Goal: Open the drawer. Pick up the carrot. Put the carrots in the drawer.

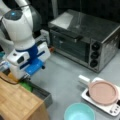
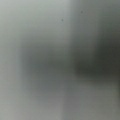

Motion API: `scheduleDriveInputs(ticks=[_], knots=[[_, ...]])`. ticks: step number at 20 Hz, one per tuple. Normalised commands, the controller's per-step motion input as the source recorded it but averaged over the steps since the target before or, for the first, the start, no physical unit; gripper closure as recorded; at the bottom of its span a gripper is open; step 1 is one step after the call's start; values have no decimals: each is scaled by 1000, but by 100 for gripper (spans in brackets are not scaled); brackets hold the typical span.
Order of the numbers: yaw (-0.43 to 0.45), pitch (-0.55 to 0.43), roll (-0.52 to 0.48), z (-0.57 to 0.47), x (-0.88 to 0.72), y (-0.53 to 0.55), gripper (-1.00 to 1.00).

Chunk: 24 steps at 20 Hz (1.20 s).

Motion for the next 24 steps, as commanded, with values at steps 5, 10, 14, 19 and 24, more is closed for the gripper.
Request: scheduleDriveInputs(ticks=[5,10,14,19,24], knots=[[143,115,-27,128,170,-157,-100],[128,129,-45,137,169,-168,-100],[118,142,-50,125,162,-178,-100],[128,140,-47,121,179,-197,-100],[129,145,-51,127,202,-207,-100]])
